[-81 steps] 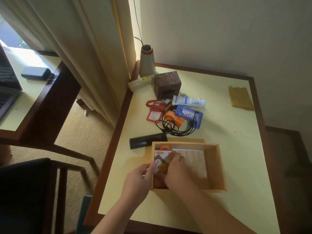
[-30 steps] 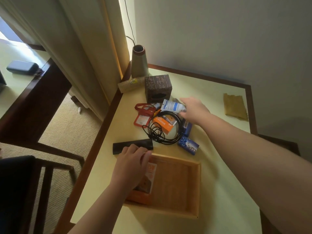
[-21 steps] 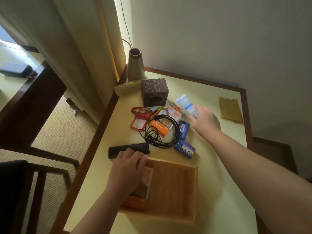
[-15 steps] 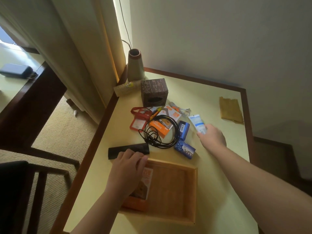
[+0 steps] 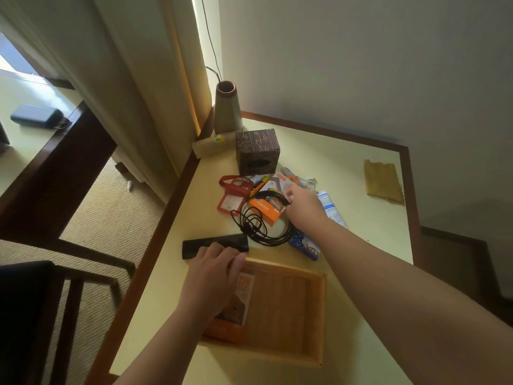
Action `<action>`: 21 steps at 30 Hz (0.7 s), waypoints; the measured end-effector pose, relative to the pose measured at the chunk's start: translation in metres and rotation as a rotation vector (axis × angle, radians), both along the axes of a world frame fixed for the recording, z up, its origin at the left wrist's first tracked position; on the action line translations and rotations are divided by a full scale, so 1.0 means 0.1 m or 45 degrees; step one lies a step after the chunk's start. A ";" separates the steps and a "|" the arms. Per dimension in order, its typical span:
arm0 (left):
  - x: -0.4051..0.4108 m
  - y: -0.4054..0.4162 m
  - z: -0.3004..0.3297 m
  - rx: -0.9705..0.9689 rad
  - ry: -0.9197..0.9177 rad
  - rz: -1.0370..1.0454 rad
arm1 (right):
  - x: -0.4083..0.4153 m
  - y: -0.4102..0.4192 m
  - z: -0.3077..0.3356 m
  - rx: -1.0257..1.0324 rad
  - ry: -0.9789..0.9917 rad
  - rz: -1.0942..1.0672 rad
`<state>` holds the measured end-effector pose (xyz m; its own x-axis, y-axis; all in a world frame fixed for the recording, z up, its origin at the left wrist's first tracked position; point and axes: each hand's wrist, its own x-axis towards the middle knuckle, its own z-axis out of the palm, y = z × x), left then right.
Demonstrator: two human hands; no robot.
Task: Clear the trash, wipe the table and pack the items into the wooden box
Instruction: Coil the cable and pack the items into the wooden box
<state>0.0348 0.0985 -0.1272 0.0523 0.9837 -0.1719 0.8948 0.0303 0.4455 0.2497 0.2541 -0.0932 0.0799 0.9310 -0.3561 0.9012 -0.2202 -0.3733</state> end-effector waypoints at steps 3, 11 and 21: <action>0.00 0.00 0.00 0.018 -0.012 0.006 | 0.04 -0.12 0.04 -0.044 -0.026 -0.005; -0.01 -0.02 0.01 0.058 0.006 -0.010 | 0.22 -0.43 -0.18 -0.493 -0.304 0.249; -0.02 -0.03 -0.01 0.132 -0.020 -0.054 | -0.20 0.50 -0.03 -0.095 0.009 -0.331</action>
